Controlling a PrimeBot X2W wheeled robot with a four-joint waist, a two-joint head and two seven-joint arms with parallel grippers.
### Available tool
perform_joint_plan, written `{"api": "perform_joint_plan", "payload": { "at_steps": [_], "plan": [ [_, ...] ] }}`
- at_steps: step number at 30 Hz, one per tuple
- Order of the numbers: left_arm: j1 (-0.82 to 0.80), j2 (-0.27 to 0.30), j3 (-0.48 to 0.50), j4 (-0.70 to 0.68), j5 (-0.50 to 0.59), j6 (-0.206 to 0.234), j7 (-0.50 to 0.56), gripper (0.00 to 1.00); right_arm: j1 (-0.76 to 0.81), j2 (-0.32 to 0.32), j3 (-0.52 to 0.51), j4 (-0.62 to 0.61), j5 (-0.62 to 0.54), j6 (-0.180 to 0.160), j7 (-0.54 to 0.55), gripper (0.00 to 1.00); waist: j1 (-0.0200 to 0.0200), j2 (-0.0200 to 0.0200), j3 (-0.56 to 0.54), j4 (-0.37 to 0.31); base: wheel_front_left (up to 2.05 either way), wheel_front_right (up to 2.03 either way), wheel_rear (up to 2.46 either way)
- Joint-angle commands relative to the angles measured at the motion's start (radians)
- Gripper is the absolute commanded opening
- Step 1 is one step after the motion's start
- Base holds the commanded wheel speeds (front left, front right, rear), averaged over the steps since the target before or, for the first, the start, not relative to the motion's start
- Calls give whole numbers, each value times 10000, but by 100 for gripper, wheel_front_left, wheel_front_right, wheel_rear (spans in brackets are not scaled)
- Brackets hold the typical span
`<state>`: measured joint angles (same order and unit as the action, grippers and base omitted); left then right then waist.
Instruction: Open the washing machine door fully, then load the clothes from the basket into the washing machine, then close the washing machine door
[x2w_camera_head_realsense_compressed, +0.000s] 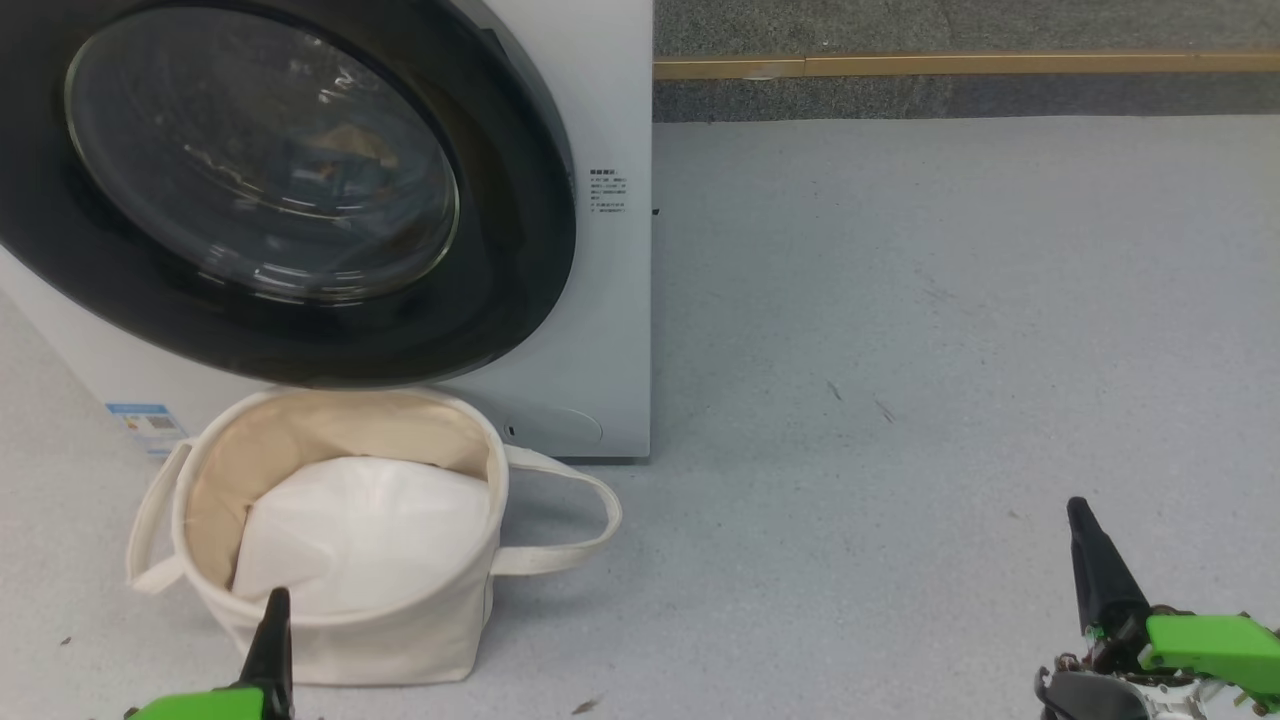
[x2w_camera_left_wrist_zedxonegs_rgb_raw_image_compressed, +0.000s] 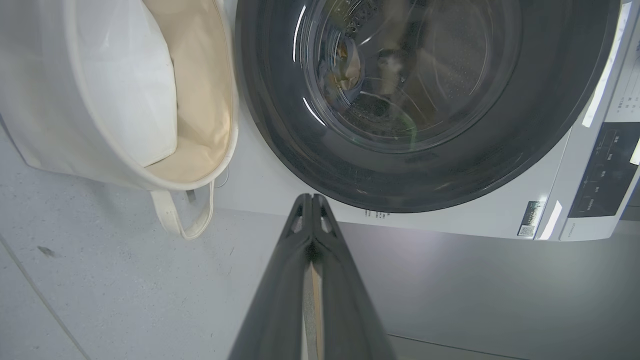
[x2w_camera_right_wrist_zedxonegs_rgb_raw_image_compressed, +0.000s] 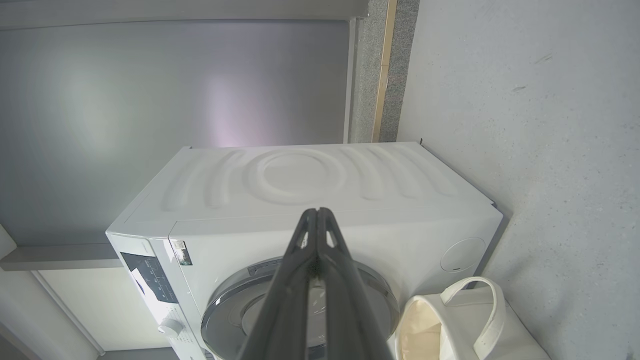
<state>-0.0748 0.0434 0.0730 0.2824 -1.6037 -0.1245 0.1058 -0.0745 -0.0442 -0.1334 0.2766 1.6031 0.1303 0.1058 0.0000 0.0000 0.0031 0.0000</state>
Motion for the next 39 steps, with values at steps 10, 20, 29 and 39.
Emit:
{"api": "perform_joint_plan", "payload": {
  "at_steps": [10,20,29,39],
  "plan": [
    [-332,76,409,-372,-48,-61,75,0,-334,-60,196,-318,55,4,74,0,0,0,0,0,0,0,0],
    [-332,74,411,-372,-47,-61,76,0,-334,-60,196,-318,56,4,74,0,0,0,0,0,0,0,0],
    [-332,73,412,-372,-46,-61,77,0,-334,-60,196,-318,56,4,74,0,0,0,0,0,0,0,0],
    [-332,73,413,-372,-45,-61,78,0,-334,-60,197,-318,56,4,74,0,0,0,0,0,0,0,0]
  ]
}}
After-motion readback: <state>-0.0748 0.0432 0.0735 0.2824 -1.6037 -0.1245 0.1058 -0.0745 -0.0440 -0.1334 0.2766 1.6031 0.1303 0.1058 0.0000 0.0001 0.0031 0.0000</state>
